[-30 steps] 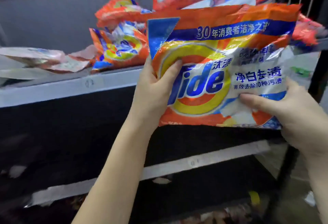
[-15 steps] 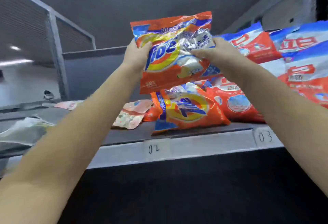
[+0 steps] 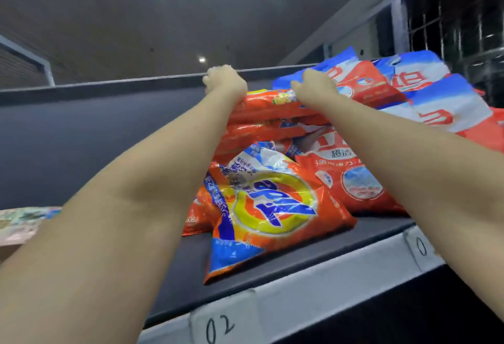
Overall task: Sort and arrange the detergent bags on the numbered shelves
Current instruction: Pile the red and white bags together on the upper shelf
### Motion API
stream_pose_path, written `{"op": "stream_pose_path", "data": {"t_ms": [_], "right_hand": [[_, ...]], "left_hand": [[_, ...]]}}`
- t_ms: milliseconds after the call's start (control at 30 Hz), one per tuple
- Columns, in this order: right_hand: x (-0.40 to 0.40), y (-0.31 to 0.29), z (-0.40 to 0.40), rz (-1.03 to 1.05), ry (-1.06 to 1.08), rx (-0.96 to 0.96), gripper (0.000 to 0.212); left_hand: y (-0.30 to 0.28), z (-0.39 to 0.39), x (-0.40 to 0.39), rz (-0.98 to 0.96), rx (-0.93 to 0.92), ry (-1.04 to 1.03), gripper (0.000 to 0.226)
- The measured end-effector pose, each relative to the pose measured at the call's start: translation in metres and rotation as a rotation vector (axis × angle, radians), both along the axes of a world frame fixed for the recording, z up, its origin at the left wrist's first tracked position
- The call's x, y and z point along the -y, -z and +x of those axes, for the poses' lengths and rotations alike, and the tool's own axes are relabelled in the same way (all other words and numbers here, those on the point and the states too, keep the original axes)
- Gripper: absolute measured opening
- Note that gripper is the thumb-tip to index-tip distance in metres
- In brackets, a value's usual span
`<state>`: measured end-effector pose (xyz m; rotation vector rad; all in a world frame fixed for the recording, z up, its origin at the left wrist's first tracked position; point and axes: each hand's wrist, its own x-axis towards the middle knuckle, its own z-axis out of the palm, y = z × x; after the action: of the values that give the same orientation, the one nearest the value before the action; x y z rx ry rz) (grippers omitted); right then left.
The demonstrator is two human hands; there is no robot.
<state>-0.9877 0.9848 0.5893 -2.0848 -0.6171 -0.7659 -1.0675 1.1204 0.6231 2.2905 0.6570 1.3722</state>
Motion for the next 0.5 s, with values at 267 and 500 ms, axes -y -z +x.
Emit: {"op": "stream_pose_path", "data": {"t_ms": [267,500], "right_hand": [[0.033,0.022,-0.017,-0.032,-0.021,0.178,0.036],[0.100,0.081,-0.057,-0.151,-0.120,0.216,0.034]], "left_hand": [[0.024,-0.032,0.050,0.366,-0.130,0.137,0.030],[0.092,-0.078,0.123,0.565,-0.157,0.184,0.032]]}}
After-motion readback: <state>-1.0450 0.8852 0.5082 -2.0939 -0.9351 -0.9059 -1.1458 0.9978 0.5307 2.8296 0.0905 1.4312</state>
